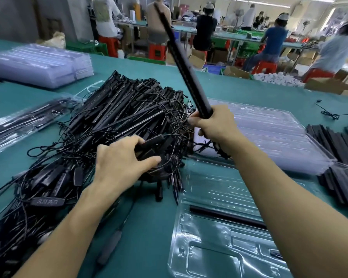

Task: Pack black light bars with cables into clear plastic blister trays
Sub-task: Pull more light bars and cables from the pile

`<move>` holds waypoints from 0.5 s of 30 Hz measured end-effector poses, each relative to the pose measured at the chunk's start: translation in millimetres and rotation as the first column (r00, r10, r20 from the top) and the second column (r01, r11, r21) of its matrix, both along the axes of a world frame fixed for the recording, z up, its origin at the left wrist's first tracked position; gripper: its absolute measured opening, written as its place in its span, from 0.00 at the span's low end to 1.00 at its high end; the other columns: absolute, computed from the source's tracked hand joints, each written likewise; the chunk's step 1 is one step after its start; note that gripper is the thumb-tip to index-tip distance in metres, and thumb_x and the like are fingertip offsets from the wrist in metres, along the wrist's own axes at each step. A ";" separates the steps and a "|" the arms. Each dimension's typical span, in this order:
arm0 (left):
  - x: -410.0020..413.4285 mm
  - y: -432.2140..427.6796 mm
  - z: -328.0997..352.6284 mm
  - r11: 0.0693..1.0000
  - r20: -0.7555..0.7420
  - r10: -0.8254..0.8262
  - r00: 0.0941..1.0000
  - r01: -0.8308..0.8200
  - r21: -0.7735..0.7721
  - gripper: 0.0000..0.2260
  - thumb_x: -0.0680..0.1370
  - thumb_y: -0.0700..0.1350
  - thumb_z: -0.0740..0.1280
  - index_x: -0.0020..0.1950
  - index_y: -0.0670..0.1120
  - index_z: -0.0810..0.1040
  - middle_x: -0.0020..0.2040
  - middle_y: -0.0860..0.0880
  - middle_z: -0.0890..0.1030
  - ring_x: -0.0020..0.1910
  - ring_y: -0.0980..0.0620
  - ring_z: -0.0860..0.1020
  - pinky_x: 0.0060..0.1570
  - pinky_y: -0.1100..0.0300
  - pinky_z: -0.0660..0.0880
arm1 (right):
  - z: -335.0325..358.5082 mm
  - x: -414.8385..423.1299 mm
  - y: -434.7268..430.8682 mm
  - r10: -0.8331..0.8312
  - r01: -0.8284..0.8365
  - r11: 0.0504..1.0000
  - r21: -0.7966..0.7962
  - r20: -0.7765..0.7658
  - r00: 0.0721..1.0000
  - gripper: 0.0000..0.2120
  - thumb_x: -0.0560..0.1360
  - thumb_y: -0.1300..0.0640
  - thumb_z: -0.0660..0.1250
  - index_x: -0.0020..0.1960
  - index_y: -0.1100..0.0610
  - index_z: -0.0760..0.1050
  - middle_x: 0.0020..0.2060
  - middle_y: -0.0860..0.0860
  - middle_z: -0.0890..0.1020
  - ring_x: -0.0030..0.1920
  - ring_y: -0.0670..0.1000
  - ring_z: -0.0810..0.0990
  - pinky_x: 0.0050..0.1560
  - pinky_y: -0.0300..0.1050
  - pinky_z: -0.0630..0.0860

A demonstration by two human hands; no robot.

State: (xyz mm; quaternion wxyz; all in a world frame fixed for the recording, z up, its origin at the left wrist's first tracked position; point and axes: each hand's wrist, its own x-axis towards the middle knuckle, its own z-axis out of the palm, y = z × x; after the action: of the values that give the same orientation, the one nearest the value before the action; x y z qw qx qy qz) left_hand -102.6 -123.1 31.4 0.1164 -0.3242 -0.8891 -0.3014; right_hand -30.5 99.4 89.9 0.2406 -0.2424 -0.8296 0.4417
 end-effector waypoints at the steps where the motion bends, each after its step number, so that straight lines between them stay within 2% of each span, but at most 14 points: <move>1: 0.0 -0.7 2.0 0.996 -0.034 -0.003 0.999 0.006 0.088 0.14 0.69 0.64 0.71 0.43 0.58 0.73 0.36 0.62 0.74 0.37 0.57 0.74 0.49 0.52 0.66 | 0.9 1.2 4.6 -0.044 0.043 0.998 -0.045 -0.023 0.999 0.08 0.71 0.61 0.75 0.36 0.53 0.78 0.26 0.48 0.78 0.21 0.42 0.76 0.23 0.32 0.69; 2: 0.1 -1.3 4.0 0.987 -0.067 -0.004 0.998 0.015 0.161 0.11 0.71 0.61 0.72 0.43 0.57 0.73 0.36 0.60 0.75 0.37 0.56 0.75 0.49 0.50 0.70 | 1.3 3.0 8.7 -0.081 0.077 0.992 -0.096 -0.038 0.996 0.08 0.71 0.60 0.75 0.37 0.54 0.78 0.27 0.48 0.78 0.21 0.42 0.76 0.23 0.33 0.69; 4: -0.8 0.1 6.3 0.979 -0.143 0.015 0.990 0.014 0.204 0.07 0.74 0.53 0.72 0.44 0.55 0.76 0.38 0.57 0.77 0.36 0.51 0.77 0.45 0.49 0.74 | 0.9 7.3 14.7 -0.127 0.117 0.976 -0.184 -0.047 0.991 0.08 0.72 0.60 0.75 0.38 0.55 0.77 0.30 0.50 0.78 0.22 0.42 0.76 0.24 0.35 0.71; 7: -4.5 5.6 4.3 0.990 -0.219 0.031 0.975 0.000 0.144 0.05 0.78 0.50 0.69 0.47 0.51 0.76 0.38 0.54 0.79 0.35 0.45 0.78 0.34 0.55 0.69 | 2.9 12.1 20.8 -0.175 0.157 0.966 -0.206 -0.070 0.982 0.08 0.72 0.60 0.74 0.38 0.55 0.77 0.29 0.49 0.77 0.22 0.43 0.76 0.25 0.37 0.71; 9: -3.1 7.4 -0.8 0.979 -0.340 -0.077 0.937 0.136 0.154 0.07 0.80 0.50 0.65 0.47 0.47 0.77 0.36 0.52 0.79 0.32 0.44 0.77 0.31 0.55 0.69 | 7.1 12.5 24.4 -0.209 0.175 0.954 -0.242 -0.123 0.970 0.08 0.73 0.61 0.73 0.38 0.56 0.76 0.29 0.50 0.76 0.21 0.43 0.75 0.24 0.36 0.71; 10: -1.0 8.3 -3.8 0.960 -0.468 -0.149 0.871 0.241 0.142 0.09 0.81 0.49 0.64 0.47 0.45 0.78 0.35 0.50 0.79 0.31 0.44 0.76 0.31 0.53 0.71 | 9.1 11.8 25.7 -0.224 0.179 0.946 -0.271 -0.145 0.964 0.07 0.73 0.62 0.73 0.38 0.57 0.76 0.30 0.50 0.76 0.21 0.43 0.74 0.24 0.36 0.71; 12: 6.2 10.8 -7.5 0.913 -0.693 -0.242 0.679 0.401 0.073 0.08 0.82 0.46 0.64 0.47 0.45 0.77 0.33 0.49 0.77 0.29 0.47 0.74 0.32 0.51 0.72 | 10.5 10.3 27.1 -0.240 0.182 0.933 -0.311 -0.161 0.957 0.07 0.73 0.62 0.73 0.40 0.57 0.76 0.31 0.51 0.75 0.21 0.43 0.74 0.25 0.37 0.71; 13: 11.7 13.2 -8.2 0.897 -0.749 -0.265 0.607 0.440 0.039 0.07 0.82 0.46 0.65 0.46 0.46 0.76 0.32 0.50 0.76 0.29 0.48 0.73 0.33 0.52 0.70 | 10.5 10.0 27.0 -0.234 0.178 0.933 -0.312 -0.154 0.960 0.07 0.73 0.61 0.73 0.40 0.58 0.76 0.31 0.51 0.75 0.21 0.43 0.74 0.25 0.37 0.71; 15: 23.4 19.1 -9.3 0.874 -0.790 -0.326 0.519 0.484 -0.043 0.09 0.80 0.47 0.68 0.41 0.47 0.77 0.32 0.51 0.73 0.31 0.49 0.70 0.34 0.53 0.68 | 10.7 10.4 24.7 -0.177 0.134 0.945 -0.299 -0.123 0.976 0.07 0.73 0.61 0.73 0.39 0.57 0.76 0.30 0.51 0.74 0.21 0.44 0.74 0.24 0.36 0.70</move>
State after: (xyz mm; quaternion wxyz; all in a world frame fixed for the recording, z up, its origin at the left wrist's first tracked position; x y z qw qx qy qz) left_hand -79.2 -104.0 22.1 0.4433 -0.6081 -0.6172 -0.2299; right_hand -20.1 124.1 100.6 0.2978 -0.3062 -0.7141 0.5546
